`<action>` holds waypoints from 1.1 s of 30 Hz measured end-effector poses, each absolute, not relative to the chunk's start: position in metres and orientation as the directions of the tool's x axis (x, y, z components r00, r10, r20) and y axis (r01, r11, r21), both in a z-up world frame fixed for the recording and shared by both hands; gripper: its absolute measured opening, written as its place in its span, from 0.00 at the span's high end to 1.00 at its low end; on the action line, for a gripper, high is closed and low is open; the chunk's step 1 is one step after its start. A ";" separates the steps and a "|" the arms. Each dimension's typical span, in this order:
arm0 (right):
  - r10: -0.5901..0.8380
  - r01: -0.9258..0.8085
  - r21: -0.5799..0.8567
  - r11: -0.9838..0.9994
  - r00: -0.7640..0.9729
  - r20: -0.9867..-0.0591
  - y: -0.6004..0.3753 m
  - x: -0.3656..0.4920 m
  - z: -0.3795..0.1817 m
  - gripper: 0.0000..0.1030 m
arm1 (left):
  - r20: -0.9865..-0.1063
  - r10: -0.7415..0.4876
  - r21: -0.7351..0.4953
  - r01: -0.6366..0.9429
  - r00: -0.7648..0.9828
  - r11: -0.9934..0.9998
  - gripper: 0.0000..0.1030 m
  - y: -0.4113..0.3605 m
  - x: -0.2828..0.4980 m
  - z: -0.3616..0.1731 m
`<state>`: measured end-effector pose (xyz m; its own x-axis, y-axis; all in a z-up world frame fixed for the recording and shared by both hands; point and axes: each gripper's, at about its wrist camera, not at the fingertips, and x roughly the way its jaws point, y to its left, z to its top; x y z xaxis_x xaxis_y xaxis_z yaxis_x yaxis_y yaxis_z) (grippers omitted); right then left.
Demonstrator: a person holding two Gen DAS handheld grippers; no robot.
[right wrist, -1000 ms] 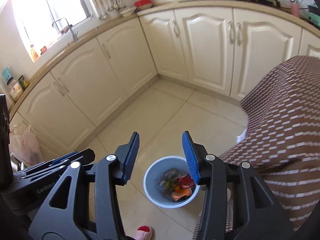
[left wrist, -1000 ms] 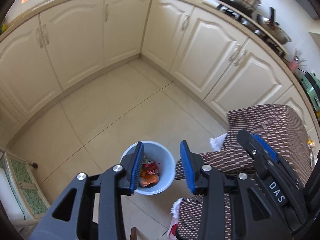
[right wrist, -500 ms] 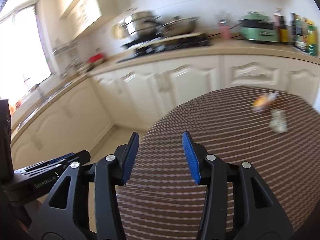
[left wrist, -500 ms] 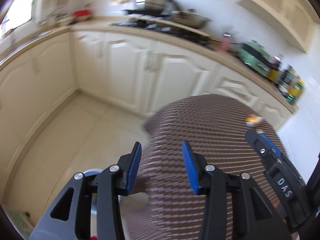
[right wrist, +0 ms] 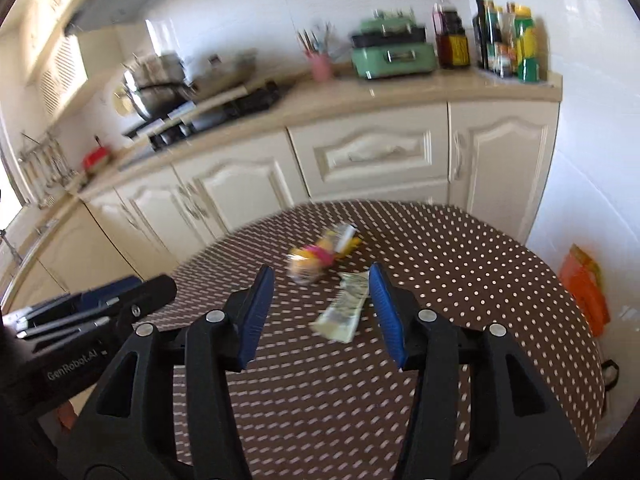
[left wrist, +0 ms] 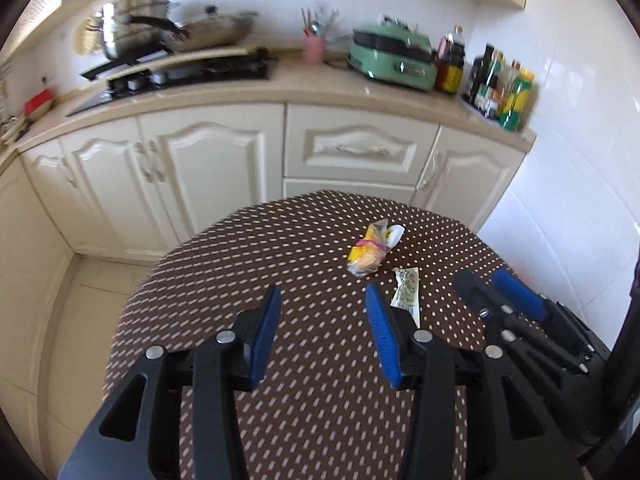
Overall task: Collect trash
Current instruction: 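Move both open tools back over the table toward the remaining wrappers, then grasp the yellow pink-banded packet with the left tool while the right tool grasps the green barcode wrapper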
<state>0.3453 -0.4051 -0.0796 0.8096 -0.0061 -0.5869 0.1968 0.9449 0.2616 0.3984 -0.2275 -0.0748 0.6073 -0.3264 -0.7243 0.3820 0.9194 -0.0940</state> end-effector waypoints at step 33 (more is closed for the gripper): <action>-0.008 0.292 0.284 0.913 0.710 -0.704 -0.461 0.395 -0.153 0.84 | -0.787 -0.339 -0.069 0.474 0.515 0.878 0.62 -0.313 0.487 -0.169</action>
<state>0.3947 -0.4615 -0.1531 0.7100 -0.0079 -0.7041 0.2919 0.9133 0.2841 0.4875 -0.3132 -0.1688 0.5148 -0.3393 -0.7873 0.4736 0.8780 -0.0687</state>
